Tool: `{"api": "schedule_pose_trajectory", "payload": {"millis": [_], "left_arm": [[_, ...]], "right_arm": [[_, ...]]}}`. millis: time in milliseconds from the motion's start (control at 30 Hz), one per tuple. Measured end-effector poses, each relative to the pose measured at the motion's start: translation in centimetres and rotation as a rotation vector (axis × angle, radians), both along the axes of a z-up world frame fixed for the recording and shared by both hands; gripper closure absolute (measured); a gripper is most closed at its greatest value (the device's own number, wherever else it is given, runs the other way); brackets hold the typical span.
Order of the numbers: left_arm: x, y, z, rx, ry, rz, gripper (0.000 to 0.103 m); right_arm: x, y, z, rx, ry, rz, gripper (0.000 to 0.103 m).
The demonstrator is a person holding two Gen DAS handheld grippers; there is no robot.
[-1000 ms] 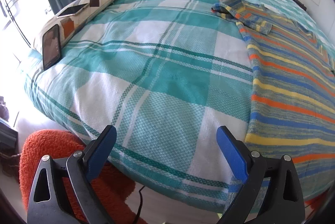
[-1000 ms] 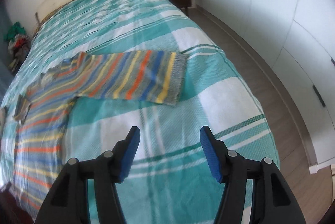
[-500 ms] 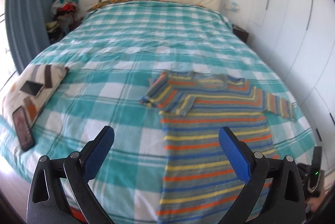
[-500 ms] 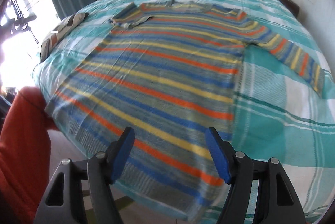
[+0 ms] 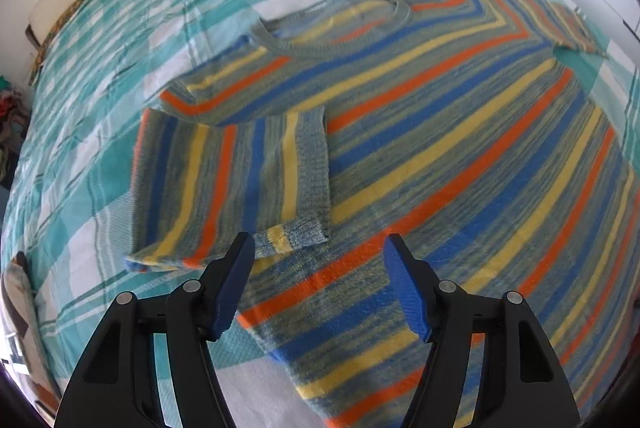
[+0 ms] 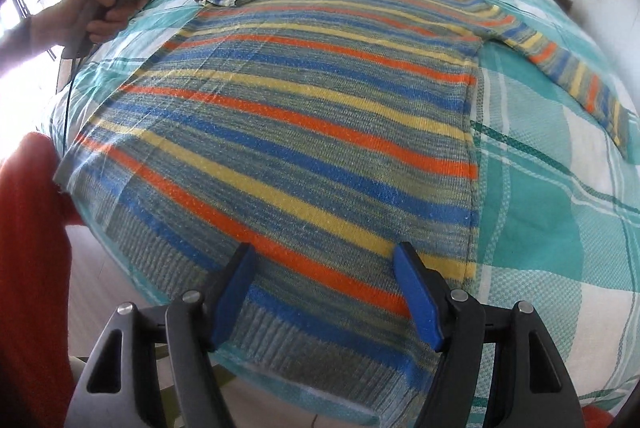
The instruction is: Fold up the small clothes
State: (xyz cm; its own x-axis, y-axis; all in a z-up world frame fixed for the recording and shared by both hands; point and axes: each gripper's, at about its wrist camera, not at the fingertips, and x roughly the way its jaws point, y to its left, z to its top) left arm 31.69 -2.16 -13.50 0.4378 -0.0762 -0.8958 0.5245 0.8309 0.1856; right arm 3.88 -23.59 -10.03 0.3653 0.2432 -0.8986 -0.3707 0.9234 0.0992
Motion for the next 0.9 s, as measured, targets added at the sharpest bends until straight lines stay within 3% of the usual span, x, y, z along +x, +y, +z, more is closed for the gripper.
{"api": "schedule_pose_trajectory", "payload": {"millis": [67, 133, 167, 267, 367, 433, 500, 600, 767, 900], "left_arm": [[0.7, 0.6, -1.1, -0.015, 0.007, 0.013, 0.039], [1.5, 1.4, -0.9, -0.04, 0.015, 0.073, 0.089], [1.9, 2.1, -0.3, -0.048, 0.016, 0.118, 0.094], [2.5, 7.4, 3.9, -0.258, -0.061, 0.334, 0.095], [2.1, 17.7, 6.3, -0.518, -0.104, 0.72, 0.095], [1.1, 23.9, 5.7, -0.598, -0.099, 0.931, 0.095], [-0.2, 28.0, 4.7, -0.558, -0.1, 1.064, 0.095], [-2.3, 30.9, 3.0, -0.57, -0.052, 1.137, 0.095], [-3.9, 29.9, 1.8, -0.554, -0.036, 1.137, 0.096], [-2.8, 30.5, 0.8, -0.563, -0.022, 1.192, 0.097]], "right_arm": [[0.1, 0.0, -0.1, 0.004, 0.003, -0.007, 0.032], [0.2, -0.1, -0.2, 0.007, 0.006, -0.013, 0.031], [0.3, 0.0, -0.2, 0.004, 0.006, -0.013, 0.03], [0.3, 0.1, -0.3, -0.002, 0.005, -0.009, 0.029], [0.2, 0.0, -0.3, 0.003, 0.0, -0.011, 0.029], [0.1, 0.1, -0.3, 0.002, -0.004, -0.009, 0.029], [0.2, 0.1, -0.4, 0.003, -0.003, -0.008, 0.029], [0.2, 0.1, -0.4, 0.008, -0.002, -0.013, 0.028], [0.1, 0.3, -0.4, 0.006, -0.007, -0.019, 0.027], [0.0, 0.2, -0.5, 0.015, -0.008, -0.023, 0.027]]}}
